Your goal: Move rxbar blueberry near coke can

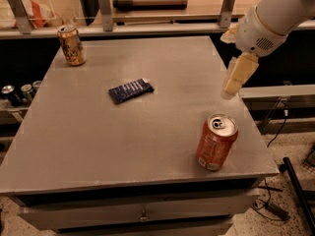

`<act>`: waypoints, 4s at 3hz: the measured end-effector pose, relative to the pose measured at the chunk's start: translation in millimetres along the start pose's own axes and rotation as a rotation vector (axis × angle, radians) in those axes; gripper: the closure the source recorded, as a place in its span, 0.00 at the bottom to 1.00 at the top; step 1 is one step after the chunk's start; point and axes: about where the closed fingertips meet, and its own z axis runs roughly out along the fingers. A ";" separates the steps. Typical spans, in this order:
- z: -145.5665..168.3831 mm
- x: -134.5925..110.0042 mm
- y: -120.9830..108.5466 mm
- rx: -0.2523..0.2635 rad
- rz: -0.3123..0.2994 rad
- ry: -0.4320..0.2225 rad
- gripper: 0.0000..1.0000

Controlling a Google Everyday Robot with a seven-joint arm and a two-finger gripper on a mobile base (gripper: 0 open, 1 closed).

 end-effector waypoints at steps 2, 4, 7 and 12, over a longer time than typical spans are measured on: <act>41.1 -41.7 -15.7 -0.051 0.021 -0.162 0.00; 58.0 -48.4 -21.4 -0.057 -0.001 -0.210 0.00; 112.8 -92.1 -24.0 -0.136 -0.138 -0.353 0.00; 159.6 -154.8 -7.5 -0.204 -0.178 -0.402 0.00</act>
Offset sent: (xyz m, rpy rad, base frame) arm 0.0472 0.0769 -0.0169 0.2581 0.0162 0.0567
